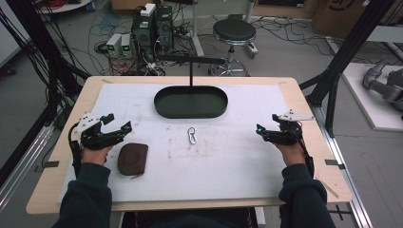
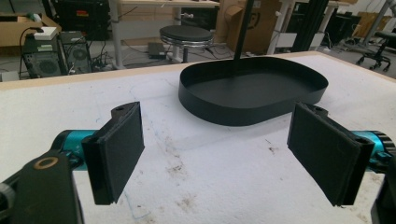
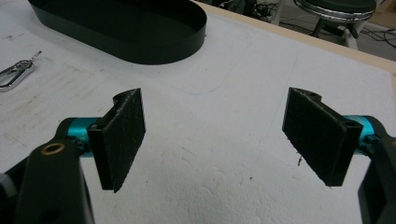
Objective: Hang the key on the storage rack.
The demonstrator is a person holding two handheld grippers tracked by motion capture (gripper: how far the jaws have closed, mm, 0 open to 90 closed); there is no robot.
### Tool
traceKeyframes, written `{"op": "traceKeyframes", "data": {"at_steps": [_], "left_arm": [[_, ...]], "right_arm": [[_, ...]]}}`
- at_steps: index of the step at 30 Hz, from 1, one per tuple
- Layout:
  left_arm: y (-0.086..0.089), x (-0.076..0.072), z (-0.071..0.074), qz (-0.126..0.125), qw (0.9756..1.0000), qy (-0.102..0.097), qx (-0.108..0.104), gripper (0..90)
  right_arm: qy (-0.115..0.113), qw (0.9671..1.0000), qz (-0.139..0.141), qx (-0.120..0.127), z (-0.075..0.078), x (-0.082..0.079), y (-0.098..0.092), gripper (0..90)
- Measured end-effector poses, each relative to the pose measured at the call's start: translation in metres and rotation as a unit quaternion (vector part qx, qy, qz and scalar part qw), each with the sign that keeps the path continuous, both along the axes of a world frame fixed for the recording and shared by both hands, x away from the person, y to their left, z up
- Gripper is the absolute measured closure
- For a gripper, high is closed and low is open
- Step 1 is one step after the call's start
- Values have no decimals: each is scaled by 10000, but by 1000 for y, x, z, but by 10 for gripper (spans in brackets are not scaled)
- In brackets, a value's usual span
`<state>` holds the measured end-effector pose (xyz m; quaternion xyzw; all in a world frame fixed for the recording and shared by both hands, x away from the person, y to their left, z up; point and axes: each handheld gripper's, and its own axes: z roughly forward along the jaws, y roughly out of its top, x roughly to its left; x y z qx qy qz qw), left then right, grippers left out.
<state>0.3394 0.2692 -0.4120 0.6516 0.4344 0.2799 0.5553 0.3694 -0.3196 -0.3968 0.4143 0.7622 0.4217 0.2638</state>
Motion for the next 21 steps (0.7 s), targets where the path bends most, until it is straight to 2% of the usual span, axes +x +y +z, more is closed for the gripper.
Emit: {"op": "traceKeyframes", "data": {"at_steps": [7,12,14,15,18,19,20,21], "left_arm": [[-2,1,-2,8,10000,54,67,187],[-3,1,-2,-13,10000,46,80,187],[-3,1,-2,-25,9999,46,112,187],[-3,1,-2,-44,9999,44,111,187],[-2,-1,-2,-37,9999,46,110,188],[-2,-1,-2,-37,9999,46,110,188],[-2,0,-3,-40,9999,79,139,188],[-2,0,-3,-42,9999,87,123,188]], "right_arm": [[0,10000,9,48,-1,0,-2,217],[-39,9999,137,48,1,-3,4,217],[-55,9995,322,-16,0,-2,11,217],[-55,9995,322,-16,0,-2,11,217],[-110,9980,626,-30,1,-1,24,217],[-110,9980,626,-30,1,-1,24,217],[-147,9961,864,7,2,0,34,217],[-138,9954,945,12,2,1,38,217]]}}
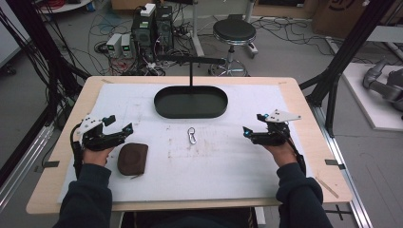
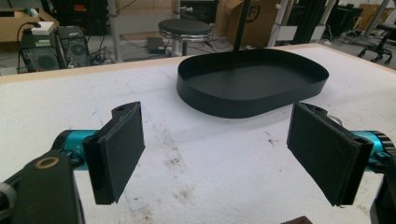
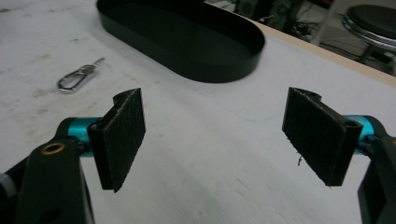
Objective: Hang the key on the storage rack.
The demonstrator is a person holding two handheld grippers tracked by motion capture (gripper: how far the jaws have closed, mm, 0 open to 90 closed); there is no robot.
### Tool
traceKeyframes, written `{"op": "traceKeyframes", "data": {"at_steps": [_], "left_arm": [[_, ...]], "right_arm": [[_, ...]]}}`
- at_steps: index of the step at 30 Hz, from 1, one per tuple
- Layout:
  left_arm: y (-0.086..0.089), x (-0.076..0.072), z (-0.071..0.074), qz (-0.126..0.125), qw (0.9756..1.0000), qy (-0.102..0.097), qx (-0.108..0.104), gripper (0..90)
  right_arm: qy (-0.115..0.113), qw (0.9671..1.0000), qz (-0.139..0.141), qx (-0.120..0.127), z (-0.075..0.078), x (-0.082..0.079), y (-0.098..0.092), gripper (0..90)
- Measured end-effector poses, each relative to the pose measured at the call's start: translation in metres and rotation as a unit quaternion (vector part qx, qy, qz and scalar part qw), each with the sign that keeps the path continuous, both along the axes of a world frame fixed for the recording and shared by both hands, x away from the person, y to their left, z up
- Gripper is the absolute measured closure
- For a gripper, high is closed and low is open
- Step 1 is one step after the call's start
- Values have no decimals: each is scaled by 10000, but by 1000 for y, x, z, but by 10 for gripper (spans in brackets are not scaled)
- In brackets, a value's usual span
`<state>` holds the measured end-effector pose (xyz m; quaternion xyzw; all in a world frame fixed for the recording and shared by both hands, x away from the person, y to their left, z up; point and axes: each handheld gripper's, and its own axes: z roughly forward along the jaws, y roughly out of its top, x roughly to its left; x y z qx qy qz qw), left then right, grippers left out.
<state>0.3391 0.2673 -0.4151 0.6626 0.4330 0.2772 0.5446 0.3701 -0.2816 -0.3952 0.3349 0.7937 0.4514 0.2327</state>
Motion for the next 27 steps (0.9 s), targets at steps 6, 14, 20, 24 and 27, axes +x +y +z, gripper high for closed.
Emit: {"op": "traceKeyframes", "data": {"at_steps": [6,14,20,24,27], "left_arm": [[-1,-2,0,14,10000,-16,16,191],[2,0,-1,4,10000,6,-22,191],[3,0,0,14,10000,-5,1,193],[2,0,0,11,10000,-18,10,195],[3,0,0,6,10000,-26,10,197]], "right_arm": [[48,9979,641,-75,2,4,29,251],[320,9910,1283,-201,-3,33,78,353],[832,9846,1540,33,-15,53,114,465],[1376,9799,1441,136,-21,62,131,513],[1490,9766,1547,-74,-22,64,148,566]]}}
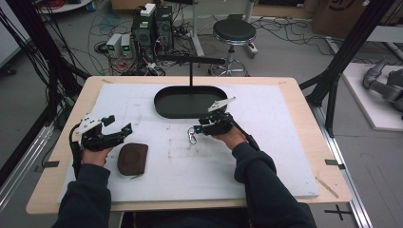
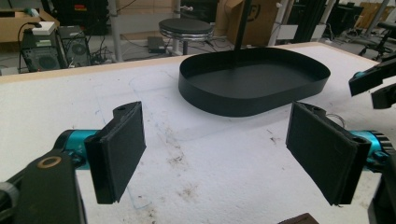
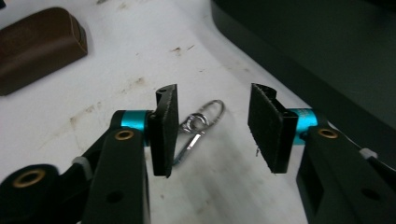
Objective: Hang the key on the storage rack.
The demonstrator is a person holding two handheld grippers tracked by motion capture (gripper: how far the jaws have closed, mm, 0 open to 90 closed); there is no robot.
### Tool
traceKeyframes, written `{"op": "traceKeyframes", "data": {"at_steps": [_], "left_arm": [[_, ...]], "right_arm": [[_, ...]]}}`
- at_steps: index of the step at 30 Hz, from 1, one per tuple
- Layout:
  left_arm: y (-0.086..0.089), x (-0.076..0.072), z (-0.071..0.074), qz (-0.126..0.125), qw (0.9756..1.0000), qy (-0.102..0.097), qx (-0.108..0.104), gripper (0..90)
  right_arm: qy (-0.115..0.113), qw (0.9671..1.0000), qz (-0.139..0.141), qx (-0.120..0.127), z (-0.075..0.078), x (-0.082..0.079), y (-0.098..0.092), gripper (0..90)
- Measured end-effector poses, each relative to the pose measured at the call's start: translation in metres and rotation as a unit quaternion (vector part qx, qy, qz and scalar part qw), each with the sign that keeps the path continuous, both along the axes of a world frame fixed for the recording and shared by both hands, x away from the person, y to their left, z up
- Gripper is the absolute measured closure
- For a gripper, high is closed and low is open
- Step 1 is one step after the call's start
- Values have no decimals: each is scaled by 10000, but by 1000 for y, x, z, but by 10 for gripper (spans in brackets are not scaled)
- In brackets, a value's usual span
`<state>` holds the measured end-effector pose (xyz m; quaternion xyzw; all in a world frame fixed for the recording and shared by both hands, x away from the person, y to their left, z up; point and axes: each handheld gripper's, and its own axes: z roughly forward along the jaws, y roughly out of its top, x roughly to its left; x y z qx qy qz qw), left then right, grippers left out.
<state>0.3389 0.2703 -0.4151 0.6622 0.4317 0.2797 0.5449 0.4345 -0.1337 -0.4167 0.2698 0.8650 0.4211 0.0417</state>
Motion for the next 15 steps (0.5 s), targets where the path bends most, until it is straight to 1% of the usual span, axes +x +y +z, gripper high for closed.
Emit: {"op": "traceKeyframes", "data": {"at_steps": [2,5,7,9,11,12,13,14,15], "left_arm": [[0,0,0,-3,10000,8,-4,199],[0,0,0,-65,10000,-11,24,240],[-1,0,0,-94,9999,-22,35,240],[0,0,0,-92,9999,-23,50,240],[0,0,0,-82,10000,-20,30,240],[0,0,0,-80,10000,-24,35,240],[0,0,0,-80,10000,-24,35,240],[1,0,0,-64,10000,-21,27,240],[1,0,0,-64,10000,-21,27,239]], "right_arm": [[5,9999,13,-144,-2,2,8,568],[186,9994,-27,-277,-8,3,16,551],[242,9990,-26,-375,-11,4,18,516],[294,9988,-80,-382,-13,5,19,500],[385,9985,-67,-384,-15,6,19,517],[432,9983,-46,-395,-16,7,18,539],[432,9983,-46,-395,-16,7,18,539],[562,9976,-1,-401,-19,9,18,580],[562,9976,-1,-401,-19,9,18,580]]}}
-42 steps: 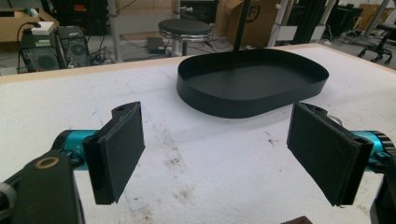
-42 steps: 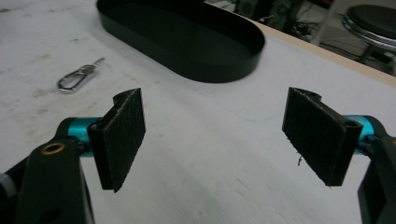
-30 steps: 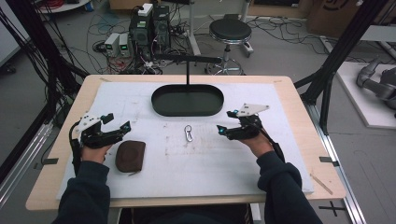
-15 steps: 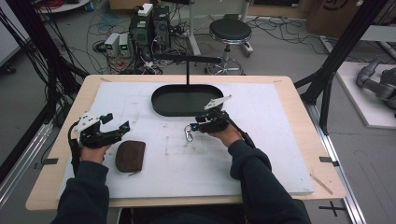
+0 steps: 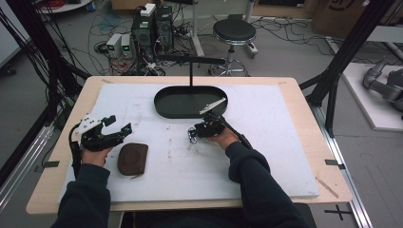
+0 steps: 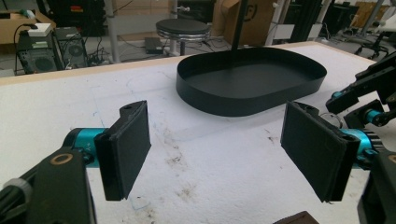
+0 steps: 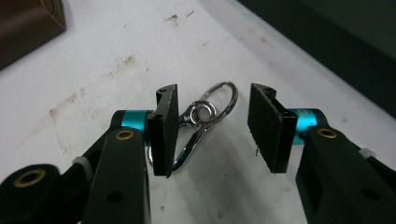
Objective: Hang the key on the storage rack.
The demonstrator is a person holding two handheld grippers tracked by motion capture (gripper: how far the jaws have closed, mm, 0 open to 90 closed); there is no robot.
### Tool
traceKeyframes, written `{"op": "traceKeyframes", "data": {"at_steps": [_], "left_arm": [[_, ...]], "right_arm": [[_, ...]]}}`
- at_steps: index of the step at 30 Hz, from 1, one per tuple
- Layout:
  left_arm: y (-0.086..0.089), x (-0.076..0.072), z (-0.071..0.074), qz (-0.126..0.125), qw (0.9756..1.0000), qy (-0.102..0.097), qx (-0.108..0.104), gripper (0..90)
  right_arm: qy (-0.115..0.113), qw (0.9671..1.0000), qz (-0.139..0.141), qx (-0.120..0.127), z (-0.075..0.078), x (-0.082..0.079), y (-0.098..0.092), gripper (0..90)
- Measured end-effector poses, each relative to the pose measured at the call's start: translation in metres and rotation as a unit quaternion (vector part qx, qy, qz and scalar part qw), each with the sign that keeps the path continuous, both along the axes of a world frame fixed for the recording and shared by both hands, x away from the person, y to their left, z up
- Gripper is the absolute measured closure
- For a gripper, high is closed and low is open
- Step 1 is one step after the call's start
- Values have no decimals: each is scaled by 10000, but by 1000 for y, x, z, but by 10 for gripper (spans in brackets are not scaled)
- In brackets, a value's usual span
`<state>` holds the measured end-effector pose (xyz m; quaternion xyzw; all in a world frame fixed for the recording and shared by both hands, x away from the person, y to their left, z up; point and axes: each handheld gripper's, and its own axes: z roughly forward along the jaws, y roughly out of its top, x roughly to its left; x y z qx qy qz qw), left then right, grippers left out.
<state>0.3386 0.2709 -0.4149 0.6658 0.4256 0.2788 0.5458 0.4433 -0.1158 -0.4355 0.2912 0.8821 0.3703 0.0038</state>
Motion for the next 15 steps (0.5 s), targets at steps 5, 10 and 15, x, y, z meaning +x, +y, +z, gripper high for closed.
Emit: {"op": "traceKeyframes", "data": {"at_steps": [5,10,15], "left_arm": [[0,0,0,12,10000,10,4,239],[0,0,0,14,10000,13,15,240],[0,0,0,22,10000,13,-3,240]], "right_arm": [[-9,9999,153,41,-1,1,1,753],[-53,9996,263,-60,-1,1,1,832],[-141,9991,377,-120,-1,0,2,865]]}}
